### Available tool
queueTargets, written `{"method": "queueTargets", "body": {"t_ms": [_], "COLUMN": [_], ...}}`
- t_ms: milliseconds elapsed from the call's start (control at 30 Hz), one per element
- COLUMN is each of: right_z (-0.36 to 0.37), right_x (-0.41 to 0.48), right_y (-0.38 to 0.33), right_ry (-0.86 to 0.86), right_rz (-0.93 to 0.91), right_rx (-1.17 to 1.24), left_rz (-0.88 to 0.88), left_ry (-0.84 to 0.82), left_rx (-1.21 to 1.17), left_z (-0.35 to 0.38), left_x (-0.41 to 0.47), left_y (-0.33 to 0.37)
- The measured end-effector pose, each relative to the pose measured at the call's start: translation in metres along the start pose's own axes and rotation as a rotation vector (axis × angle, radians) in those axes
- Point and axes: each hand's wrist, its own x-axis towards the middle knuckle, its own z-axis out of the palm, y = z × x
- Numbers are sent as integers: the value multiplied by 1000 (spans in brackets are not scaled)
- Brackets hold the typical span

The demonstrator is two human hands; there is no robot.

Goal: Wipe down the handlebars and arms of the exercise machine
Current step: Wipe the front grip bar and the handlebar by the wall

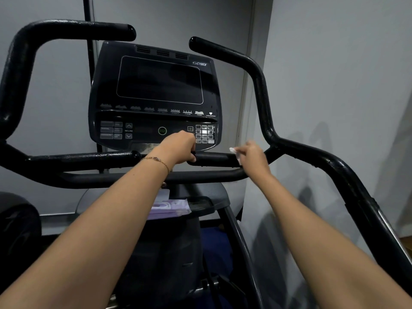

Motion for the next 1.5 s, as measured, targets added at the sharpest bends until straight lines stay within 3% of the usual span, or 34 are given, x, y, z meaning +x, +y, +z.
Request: {"method": "queueTargets", "body": {"t_ms": [100,200,333,433,567,667,767,900,1067,1233,1367,1500], "right_z": [-8,6,23,18,11,18,17,11,20,8,20,15], "right_x": [4,-3,-7,-9,2,-7,-15,0,-15,1,-5,-7], "right_y": [15,21,9,19,18,7,18,22,14,8,-8,16], "right_ry": [162,135,38,37,17,-10,32,16,-4,-10,-61,16], "right_rz": [199,292,97,86,51,-44,7,54,-1,50,-91,-9], "right_rx": [158,125,98,93,-137,-76,84,-63,58,-166,-139,-161], "left_rz": [2,-6,-14,-16,-20,-22,-19,-22,-19,-24,-23,-21], "left_ry": [-3,0,-21,-15,-1,-2,5,-6,-31,-30,-40,-32], "left_rx": [6,-8,-47,-72,-114,-114,-112,-108,-92,-25,-21,-26], "left_z": [0,1,-2,-1,1,-1,1,-1,-4,-5,-5,-3], "left_x": [2,5,6,6,4,5,6,6,5,3,6,7], "left_y": [1,-1,-2,-3,-6,-7,-8,-6,-4,3,2,0]}}
